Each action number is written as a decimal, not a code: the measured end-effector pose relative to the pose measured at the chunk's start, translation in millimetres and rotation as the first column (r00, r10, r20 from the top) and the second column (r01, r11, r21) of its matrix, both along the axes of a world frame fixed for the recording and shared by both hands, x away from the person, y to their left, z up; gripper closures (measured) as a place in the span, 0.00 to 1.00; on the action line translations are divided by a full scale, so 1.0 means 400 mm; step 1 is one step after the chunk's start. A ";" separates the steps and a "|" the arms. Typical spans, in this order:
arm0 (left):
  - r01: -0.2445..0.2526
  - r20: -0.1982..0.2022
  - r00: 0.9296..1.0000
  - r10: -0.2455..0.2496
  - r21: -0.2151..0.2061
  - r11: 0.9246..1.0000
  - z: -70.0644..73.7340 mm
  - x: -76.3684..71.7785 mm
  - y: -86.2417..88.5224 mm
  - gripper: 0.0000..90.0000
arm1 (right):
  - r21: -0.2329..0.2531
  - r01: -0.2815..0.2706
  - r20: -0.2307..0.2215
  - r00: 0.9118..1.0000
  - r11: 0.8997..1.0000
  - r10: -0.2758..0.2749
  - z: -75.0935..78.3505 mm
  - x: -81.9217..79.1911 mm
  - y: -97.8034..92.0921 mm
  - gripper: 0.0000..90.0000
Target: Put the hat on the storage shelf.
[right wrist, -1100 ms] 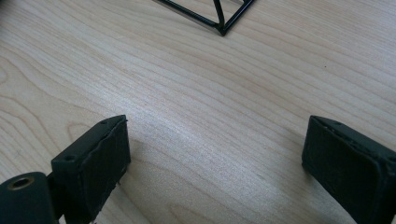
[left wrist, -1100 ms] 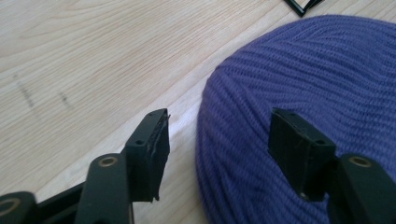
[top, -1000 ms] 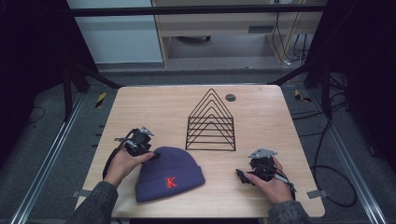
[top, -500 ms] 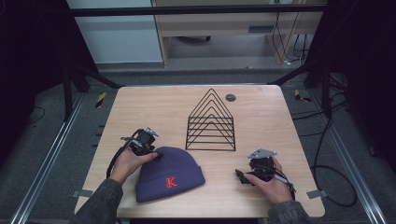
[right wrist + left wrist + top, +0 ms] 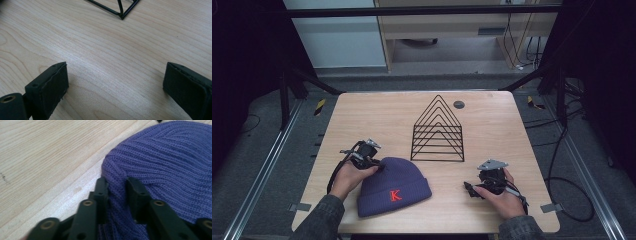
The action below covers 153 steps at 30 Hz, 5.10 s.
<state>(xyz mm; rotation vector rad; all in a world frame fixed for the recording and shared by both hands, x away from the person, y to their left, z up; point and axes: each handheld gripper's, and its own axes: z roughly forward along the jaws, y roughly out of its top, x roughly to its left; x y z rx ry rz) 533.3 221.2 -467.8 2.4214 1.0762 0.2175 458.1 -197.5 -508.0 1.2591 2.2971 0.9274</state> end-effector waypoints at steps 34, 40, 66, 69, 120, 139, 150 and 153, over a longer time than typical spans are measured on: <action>0.170 0.345 0.927 -0.148 -0.034 0.985 0.251 -0.185 -0.054 0.90 | 0.003 -0.001 0.001 1.000 1.000 0.001 -0.001 -0.002 0.000 0.07; 0.191 0.371 0.914 -0.164 -0.037 0.981 0.291 -0.197 -0.062 0.90 | 0.003 -0.003 0.003 1.000 1.000 0.003 -0.001 -0.002 0.000 0.07; 0.229 0.518 0.837 -0.177 -0.038 0.973 0.532 -0.193 -0.049 0.91 | 0.000 -0.012 -0.020 1.000 1.000 0.012 0.013 0.003 -0.006 0.20; 0.236 0.540 0.823 -0.174 -0.048 0.970 0.565 -0.187 -0.047 0.91 | 0.009 -0.016 -0.013 1.000 1.000 0.016 0.028 -0.001 -0.008 0.23; 0.389 0.587 0.769 -0.254 -0.114 0.914 0.680 -0.202 -0.191 0.91 | 0.087 -0.271 0.282 0.930 0.959 0.237 0.404 -0.077 0.138 0.37; 0.421 0.585 0.760 -0.282 -0.113 0.900 0.676 -0.197 -0.243 0.90 | 0.066 -0.306 0.254 0.926 0.950 0.281 0.420 -0.041 0.131 0.71; 0.412 0.598 0.758 -0.260 -0.129 0.902 0.691 -0.177 -0.259 0.90 | 0.058 -0.301 0.265 0.924 0.952 0.276 0.454 -0.035 0.102 0.77; 0.412 0.601 0.757 -0.256 -0.136 0.901 0.697 -0.170 -0.264 0.90 | 0.059 -0.299 0.267 0.924 0.953 0.273 0.461 -0.031 0.093 0.77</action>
